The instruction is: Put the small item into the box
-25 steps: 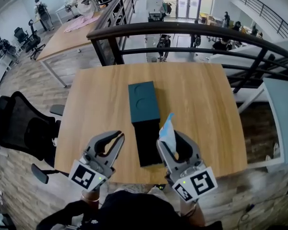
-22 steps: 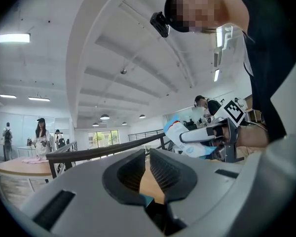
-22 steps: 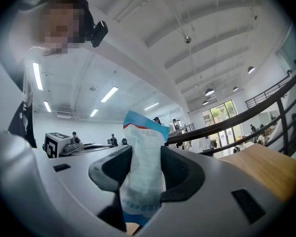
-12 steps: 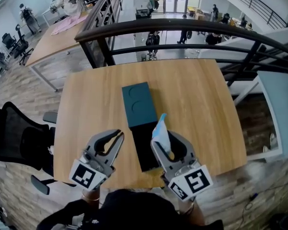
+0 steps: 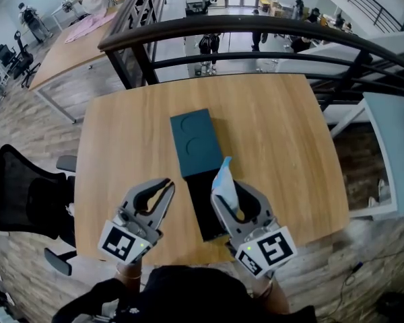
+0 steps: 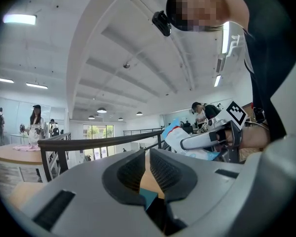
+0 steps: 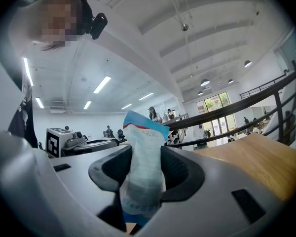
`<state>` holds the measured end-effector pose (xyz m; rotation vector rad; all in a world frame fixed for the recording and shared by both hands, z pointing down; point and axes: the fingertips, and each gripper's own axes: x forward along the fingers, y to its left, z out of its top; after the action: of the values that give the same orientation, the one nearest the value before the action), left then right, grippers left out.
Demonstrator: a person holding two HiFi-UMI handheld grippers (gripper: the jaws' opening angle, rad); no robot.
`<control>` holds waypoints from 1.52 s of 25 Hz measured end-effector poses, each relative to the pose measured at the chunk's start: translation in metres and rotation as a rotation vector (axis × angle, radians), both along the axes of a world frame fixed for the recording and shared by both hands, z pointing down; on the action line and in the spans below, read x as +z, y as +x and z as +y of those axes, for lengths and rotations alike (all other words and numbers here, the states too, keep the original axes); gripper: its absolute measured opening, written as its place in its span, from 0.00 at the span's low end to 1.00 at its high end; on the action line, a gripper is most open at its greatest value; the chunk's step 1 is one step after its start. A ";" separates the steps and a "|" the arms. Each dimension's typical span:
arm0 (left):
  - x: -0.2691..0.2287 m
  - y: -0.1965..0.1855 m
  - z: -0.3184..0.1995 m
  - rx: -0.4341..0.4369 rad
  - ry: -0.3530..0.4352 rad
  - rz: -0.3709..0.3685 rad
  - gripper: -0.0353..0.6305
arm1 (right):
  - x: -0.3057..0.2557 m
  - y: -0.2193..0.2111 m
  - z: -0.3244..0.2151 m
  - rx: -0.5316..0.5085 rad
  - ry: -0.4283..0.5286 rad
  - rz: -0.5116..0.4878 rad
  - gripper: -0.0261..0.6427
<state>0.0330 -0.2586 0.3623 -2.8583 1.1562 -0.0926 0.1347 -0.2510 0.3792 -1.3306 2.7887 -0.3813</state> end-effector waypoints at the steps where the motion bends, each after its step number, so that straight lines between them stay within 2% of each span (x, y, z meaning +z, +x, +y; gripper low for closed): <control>1: 0.003 -0.001 -0.002 -0.002 -0.009 0.000 0.11 | 0.003 -0.001 -0.002 -0.001 -0.007 0.003 0.31; 23: 0.057 -0.012 -0.026 -0.020 -0.093 0.019 0.11 | 0.080 -0.020 -0.024 0.008 -0.164 0.076 0.31; 31: 0.071 -0.015 -0.028 -0.019 -0.122 0.026 0.11 | 0.112 -0.028 -0.030 0.013 -0.223 0.134 0.31; 38: 0.079 -0.018 -0.031 -0.016 -0.134 0.033 0.11 | 0.140 -0.032 -0.032 0.018 -0.284 0.225 0.31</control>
<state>0.0150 -0.2899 0.4416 -2.9778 1.2237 -0.1292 0.1023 -0.2833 0.5192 -1.5408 2.9900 -0.6913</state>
